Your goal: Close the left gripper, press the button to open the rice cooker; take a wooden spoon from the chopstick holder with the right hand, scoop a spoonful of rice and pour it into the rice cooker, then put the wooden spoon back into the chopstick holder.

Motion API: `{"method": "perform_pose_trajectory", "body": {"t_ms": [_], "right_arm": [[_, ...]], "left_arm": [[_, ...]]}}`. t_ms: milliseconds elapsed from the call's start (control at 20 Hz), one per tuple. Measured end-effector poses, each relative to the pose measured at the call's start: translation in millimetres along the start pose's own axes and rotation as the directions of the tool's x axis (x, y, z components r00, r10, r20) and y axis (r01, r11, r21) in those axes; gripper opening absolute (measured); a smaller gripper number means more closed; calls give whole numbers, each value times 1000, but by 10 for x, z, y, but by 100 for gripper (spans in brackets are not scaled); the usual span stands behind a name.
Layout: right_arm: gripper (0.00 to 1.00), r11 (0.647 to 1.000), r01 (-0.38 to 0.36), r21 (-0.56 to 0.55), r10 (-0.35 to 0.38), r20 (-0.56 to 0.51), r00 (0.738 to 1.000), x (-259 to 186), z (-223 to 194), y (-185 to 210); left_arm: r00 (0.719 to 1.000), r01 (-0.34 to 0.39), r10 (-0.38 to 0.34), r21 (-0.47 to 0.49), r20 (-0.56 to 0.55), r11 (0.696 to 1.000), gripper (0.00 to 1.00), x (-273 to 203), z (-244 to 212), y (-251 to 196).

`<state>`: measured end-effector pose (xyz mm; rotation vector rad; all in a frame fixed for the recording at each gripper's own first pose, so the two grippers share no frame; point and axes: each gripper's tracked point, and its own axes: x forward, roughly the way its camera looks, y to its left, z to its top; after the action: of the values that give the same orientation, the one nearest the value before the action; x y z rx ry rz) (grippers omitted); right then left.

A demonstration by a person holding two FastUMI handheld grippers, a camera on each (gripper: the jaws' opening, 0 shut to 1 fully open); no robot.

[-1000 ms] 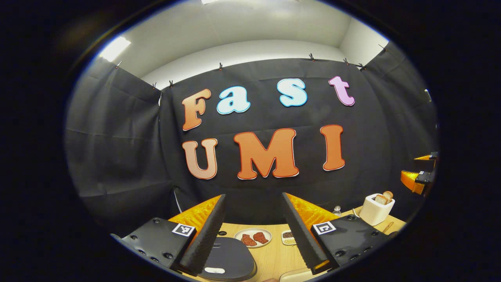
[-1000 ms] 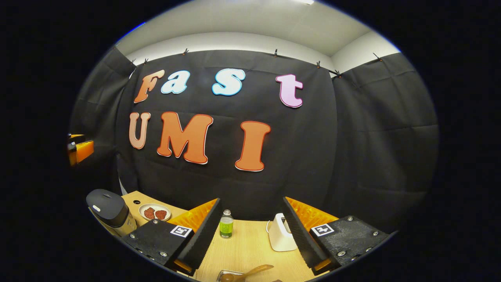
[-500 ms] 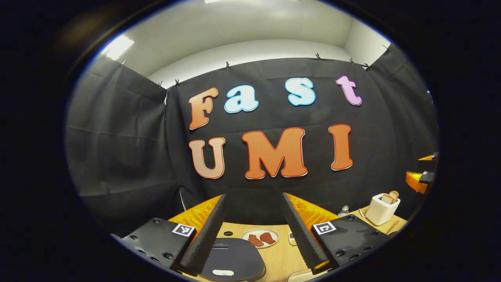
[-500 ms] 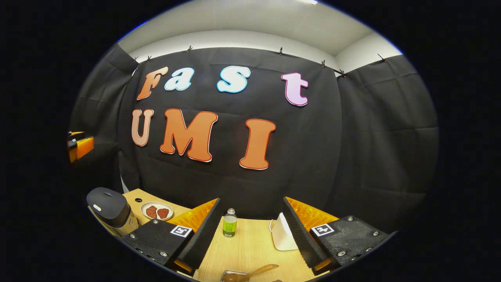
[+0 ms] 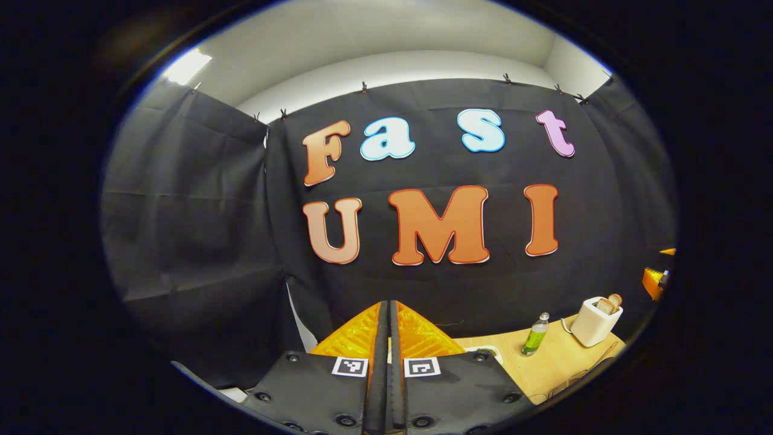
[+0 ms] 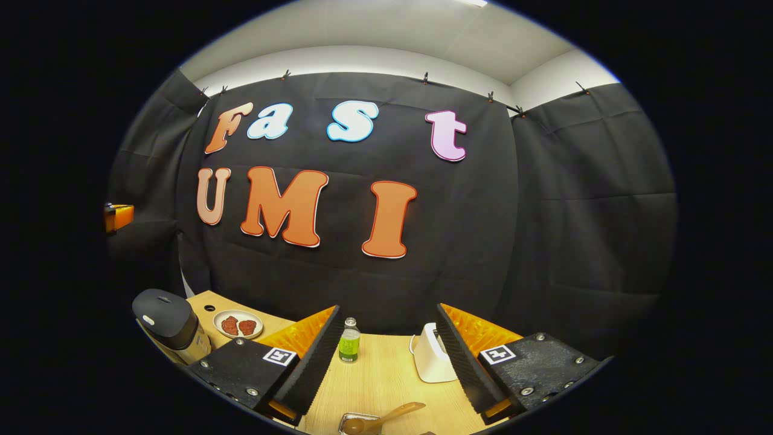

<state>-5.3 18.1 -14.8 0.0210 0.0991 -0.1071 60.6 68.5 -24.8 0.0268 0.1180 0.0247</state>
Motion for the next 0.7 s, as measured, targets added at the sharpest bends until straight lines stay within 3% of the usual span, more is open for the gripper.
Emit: {"method": "perform_pose_trajectory", "body": {"t_ms": [150, 300, 400, 500, 550, 600, 700], "right_arm": [[95, 1000, 26, 8, -26, -20, 999, -76, -58, -85], [95, 998, 53, 30, -51, -46, 998, -170, -154, -176], [95, 997, 79, 26, -77, -65, 995, -229, -218, -251], [95, 994, 103, 23, -101, -86, 991, -284, -277, -320], [95, 993, 113, 22, -111, -95, 989, -311, -311, -351], [95, 992, 124, 20, -121, -103, 987, -343, -341, -375], [95, 990, 143, 15, -140, -121, 983, -389, -393, -423]], "left_arm": [[974, -29, 22, -29, -223, 999, 5, 224, -365, 224], [899, -37, 8, -58, -439, 998, 5, 326, -777, 350], [813, -42, -5, -68, -582, 997, 5, 331, -1114, 454], [701, -43, -33, -88, -713, 995, 5, 234, -1452, 500], [651, -50, -56, -116, -757, 992, 2, 177, -1600, 471], [594, -58, -79, -140, -801, 988, 5, 123, -1721, 445], [515, -71, -116, -176, -850, 982, 2, 95, -1986, 426]]}}
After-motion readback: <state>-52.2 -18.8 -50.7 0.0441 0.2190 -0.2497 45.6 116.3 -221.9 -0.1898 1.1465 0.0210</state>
